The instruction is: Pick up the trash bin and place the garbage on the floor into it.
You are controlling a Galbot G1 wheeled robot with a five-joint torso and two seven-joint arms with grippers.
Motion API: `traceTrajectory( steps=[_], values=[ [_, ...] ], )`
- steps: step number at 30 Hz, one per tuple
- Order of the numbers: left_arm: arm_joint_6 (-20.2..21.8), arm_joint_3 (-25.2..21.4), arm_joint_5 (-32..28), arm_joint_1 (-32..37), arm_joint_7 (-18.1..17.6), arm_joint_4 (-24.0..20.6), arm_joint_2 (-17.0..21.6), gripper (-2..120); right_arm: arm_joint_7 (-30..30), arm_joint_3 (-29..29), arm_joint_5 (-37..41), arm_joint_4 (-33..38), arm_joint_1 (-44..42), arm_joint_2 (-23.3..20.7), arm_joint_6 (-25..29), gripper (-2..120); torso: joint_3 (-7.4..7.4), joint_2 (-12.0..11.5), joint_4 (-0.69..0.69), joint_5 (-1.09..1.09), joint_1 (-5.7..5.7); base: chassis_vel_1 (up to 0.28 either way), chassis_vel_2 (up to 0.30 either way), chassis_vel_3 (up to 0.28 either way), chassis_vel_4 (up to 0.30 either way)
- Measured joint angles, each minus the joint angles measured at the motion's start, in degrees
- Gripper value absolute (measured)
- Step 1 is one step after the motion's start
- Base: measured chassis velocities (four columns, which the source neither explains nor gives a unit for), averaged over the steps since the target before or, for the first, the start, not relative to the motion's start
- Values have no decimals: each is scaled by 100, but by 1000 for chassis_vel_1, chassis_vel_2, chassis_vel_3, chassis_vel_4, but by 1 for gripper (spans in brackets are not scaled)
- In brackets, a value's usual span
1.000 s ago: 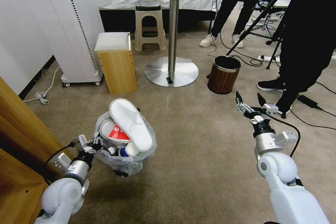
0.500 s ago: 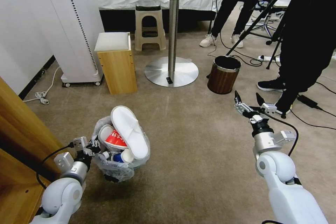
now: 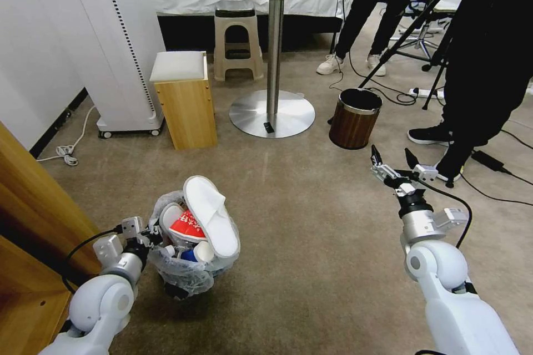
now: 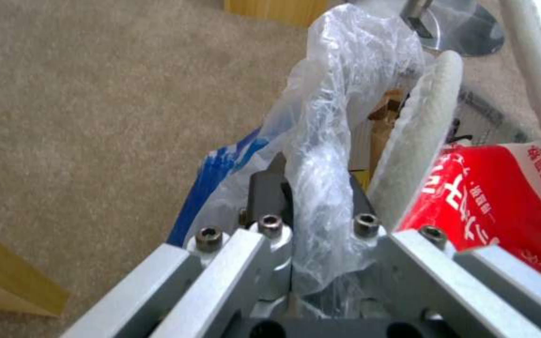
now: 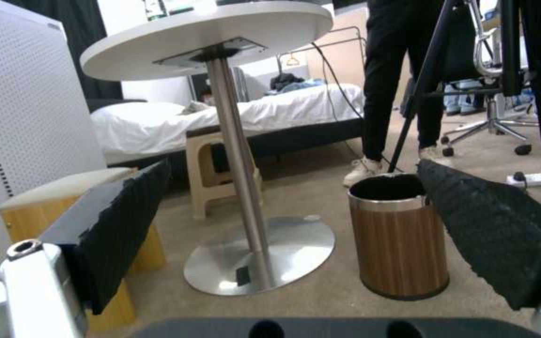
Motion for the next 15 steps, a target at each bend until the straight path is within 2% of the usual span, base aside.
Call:
traceTrajectory(
  steps=[6, 15],
  values=[
    [18, -9, -292, -12, -19, 37, -40, 3, -2, -1, -1, 6, 9, -14, 0, 100, -1, 0, 0, 0, 0, 0, 0, 0, 0],
    [-12, -29, -314, 24, -26, 5, -52, 3, -2, -17, -4, 15, 22, -2, -3, 100, 1, 0, -2, -4, 0, 0, 0, 0, 0]
  ],
)
